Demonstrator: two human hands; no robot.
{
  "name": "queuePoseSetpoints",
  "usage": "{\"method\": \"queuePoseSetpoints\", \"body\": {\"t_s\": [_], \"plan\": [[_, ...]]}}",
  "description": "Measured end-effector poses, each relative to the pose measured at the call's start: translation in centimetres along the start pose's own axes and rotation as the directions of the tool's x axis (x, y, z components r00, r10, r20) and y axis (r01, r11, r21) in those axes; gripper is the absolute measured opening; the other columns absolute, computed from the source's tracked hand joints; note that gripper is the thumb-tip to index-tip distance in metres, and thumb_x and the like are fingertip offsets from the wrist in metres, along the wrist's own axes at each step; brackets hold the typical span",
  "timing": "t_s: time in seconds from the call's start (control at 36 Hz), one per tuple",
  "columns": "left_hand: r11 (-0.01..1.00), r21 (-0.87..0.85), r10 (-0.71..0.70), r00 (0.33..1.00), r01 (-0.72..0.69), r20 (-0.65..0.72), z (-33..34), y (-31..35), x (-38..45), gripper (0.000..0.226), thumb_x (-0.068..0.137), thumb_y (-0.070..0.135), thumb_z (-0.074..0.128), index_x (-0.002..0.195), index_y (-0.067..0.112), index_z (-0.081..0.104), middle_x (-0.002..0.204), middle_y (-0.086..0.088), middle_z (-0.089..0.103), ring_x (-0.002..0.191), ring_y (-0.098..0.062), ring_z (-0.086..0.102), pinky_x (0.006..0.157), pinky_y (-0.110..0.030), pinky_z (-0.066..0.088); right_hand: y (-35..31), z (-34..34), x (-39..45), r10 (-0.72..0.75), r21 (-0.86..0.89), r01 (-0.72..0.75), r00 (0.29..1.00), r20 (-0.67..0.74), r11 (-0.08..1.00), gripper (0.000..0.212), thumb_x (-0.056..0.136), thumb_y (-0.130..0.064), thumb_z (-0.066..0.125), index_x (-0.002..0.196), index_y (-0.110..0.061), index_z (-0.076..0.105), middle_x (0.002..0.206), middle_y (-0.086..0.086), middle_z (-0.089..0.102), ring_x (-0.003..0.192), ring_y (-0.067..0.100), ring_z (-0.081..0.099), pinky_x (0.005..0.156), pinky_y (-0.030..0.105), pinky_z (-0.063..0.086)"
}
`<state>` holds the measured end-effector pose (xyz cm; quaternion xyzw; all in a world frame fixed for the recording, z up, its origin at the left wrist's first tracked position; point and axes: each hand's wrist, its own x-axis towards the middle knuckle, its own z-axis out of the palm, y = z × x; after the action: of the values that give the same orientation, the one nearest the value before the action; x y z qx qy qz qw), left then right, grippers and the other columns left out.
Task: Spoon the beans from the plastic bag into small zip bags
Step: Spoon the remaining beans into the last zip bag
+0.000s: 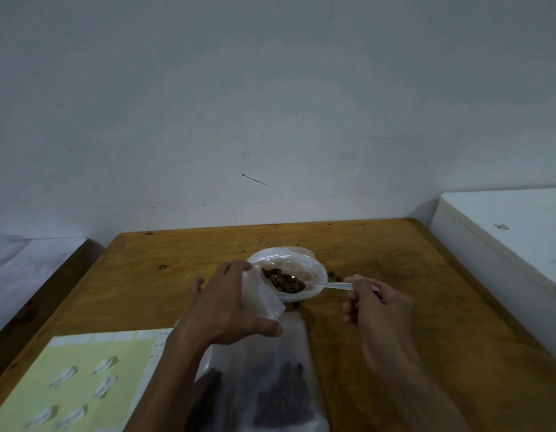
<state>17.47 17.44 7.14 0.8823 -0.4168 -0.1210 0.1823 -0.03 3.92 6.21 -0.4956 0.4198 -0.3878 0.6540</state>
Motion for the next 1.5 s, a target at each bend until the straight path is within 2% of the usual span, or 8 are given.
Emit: {"method": "queuePoseSetpoints", "body": {"t_s": [0.14,0.44,0.64,0.75,0.92,1.19,1.33,1.5], "plan": [[0.994,-0.101,0.025,0.997,-0.032,-0.073,-1.2,0.1,-1.3,0.107,0.053,0.066,0.085,0.141,0.034,0.033,0.124,0.021,0.04,0.109,-0.008,0.042,0.113,-0.047,0.031,-0.7,-1.0,-0.7,-0.013,0.025,0.012,0.999,0.04,1.0,0.014,0.096,-0.013,0.06,0.097,-0.006,0.072,0.059,0.0,0.059,0.051,0.01,0.055,0.046,0.026,0.045],[0.96,-0.263,0.05,0.984,-0.094,-0.169,-1.8,-1.2,-2.0,0.108,0.037,0.075,0.078,0.133,0.044,0.04,0.127,0.02,0.05,0.124,-0.019,0.046,0.1,-0.045,0.048,-4.3,1.3,-2.9,-0.209,-0.026,0.218,0.959,0.192,0.976,0.015,0.097,-0.02,0.06,0.094,-0.011,0.072,0.057,-0.002,0.063,0.051,0.01,0.059,0.048,0.026,0.048],[0.954,-0.282,0.051,0.978,-0.107,-0.201,-2.2,-0.2,-2.5,0.11,0.054,0.05,0.092,0.146,0.031,0.036,0.142,0.009,0.047,0.129,-0.018,0.046,0.105,-0.046,0.047,-4.0,3.5,-4.3,-0.607,-0.318,0.767,0.638,0.475,0.557,0.022,0.097,-0.035,0.055,0.098,-0.021,0.073,0.069,-0.012,0.063,0.062,0.005,0.062,0.054,0.023,0.053],[0.948,-0.313,0.005,0.984,-0.061,-0.176,-2.3,-0.8,-2.6,0.113,0.042,0.062,0.087,0.141,0.041,0.036,0.129,0.015,0.046,0.102,-0.026,0.062,0.078,-0.048,0.058,-3.8,2.2,-4.1,-0.718,-0.34,0.818,0.571,0.397,0.463,0.017,0.098,-0.029,0.055,0.096,-0.021,0.069,0.069,-0.011,0.062,0.063,0.007,0.062,0.052,0.018,0.051],[0.986,-0.168,-0.009,0.998,-0.003,-0.069,-2.6,-1.3,-1.8,0.114,0.046,0.064,0.088,0.143,0.042,0.033,0.133,0.014,0.044,0.115,-0.023,0.053,0.09,-0.051,0.055,-2.1,-0.3,-2.4,-0.806,-0.507,0.828,0.461,0.371,0.24,0.011,0.098,-0.018,0.057,0.099,-0.014,0.066,0.076,-0.012,0.055,0.063,-0.007,0.05,0.062,0.003,0.043],[0.999,0.011,0.034,0.997,-0.035,0.064,-1.3,-0.1,-0.6,0.107,0.055,0.06,0.086,0.145,0.037,0.033,0.149,0.015,0.036,0.128,-0.013,0.039,0.112,-0.042,0.026,1.5,1.9,0.2,-0.676,-0.629,0.751,0.57,0.466,0.2,0.007,0.094,-0.008,0.063,0.093,-0.014,0.066,0.083,-0.002,0.061,0.057,-0.001,0.046,0.046,0.002,0.03],[0.998,0.032,0.059,0.995,-0.062,0.075,-0.6,-0.7,0.2,0.108,0.052,0.067,0.083,0.143,0.035,0.035,0.145,0.018,0.035,0.119,-0.008,0.04,0.107,-0.039,0.024,1.5,2.5,0.3,-0.65,-0.619,0.694,0.667,0.363,0.367,0.011,0.098,-0.009,0.057,0.094,-0.012,0.067,0.078,-0.005,0.057,0.06,-0.004,0.047,0.065,0.001,0.042],[0.995,0.048,0.085,0.994,-0.089,0.071,0.0,-1.2,0.3,0.106,0.051,0.067,0.082,0.142,0.034,0.036,0.141,0.019,0.034,0.123,-0.008,0.04,0.106,-0.038,0.023,2.2,2.2,0.6,-0.672,-0.56,0.648,0.712,0.205,0.516,0.014,0.097,-0.015,0.057,0.1,-0.011,0.07,0.075,-0.006,0.065,0.065,-0.001,0.06,0.058,0.008,0.048]]}}
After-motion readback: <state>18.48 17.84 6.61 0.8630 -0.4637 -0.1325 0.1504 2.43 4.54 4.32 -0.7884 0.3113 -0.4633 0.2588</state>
